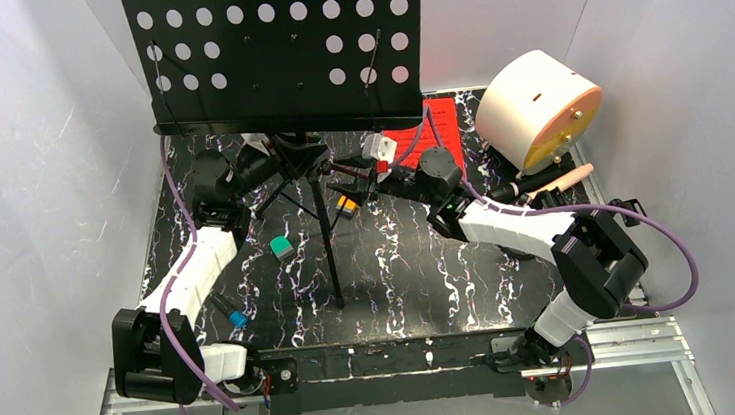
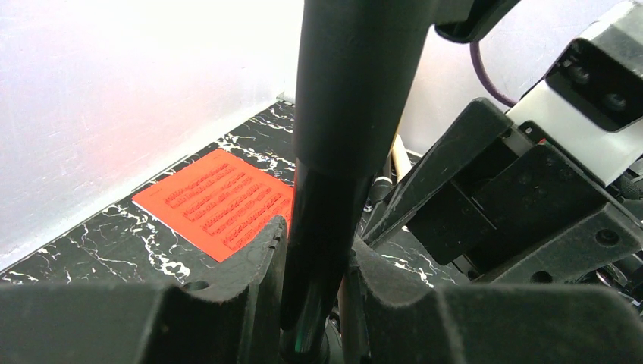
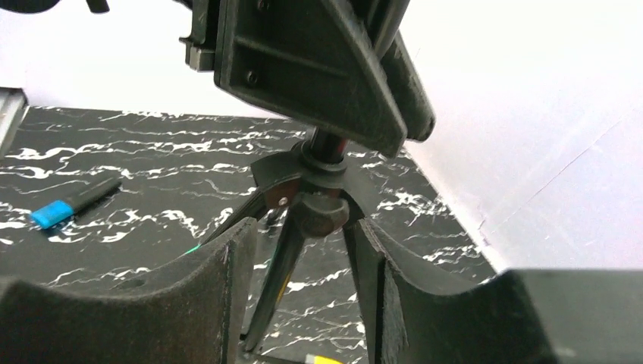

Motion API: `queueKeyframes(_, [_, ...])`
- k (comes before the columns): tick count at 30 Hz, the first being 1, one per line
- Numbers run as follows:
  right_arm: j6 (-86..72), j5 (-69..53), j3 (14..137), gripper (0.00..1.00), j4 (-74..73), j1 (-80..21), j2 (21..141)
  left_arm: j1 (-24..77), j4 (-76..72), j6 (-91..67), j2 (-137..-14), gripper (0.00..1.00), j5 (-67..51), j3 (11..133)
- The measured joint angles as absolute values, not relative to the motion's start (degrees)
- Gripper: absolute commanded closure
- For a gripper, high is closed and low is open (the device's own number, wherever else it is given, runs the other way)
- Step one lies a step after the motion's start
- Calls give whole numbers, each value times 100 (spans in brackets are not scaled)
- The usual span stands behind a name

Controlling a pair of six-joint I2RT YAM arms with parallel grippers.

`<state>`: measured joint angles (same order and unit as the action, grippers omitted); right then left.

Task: Pack up the instrument practice props
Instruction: Unscrew the knob on the music stand.

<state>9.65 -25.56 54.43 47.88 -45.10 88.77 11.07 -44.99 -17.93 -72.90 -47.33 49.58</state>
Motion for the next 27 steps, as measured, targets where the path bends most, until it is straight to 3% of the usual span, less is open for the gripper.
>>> queueKeyframes(6, [1328,-2462,5443,46,5258,-4512,8960,1107,-4497,-1789,-7290,100,-4735,4958])
queueKeyframes(15, [1619,-2464,5454,61,5293,-4512,9209,1107,-4493,-1782,-7293,100,-4735,4958])
queueKeyframes(27, [1680,-2552,5470,63,5365,-4512,9321,1107,-4475,-1780,-7293,100,-4735,4967])
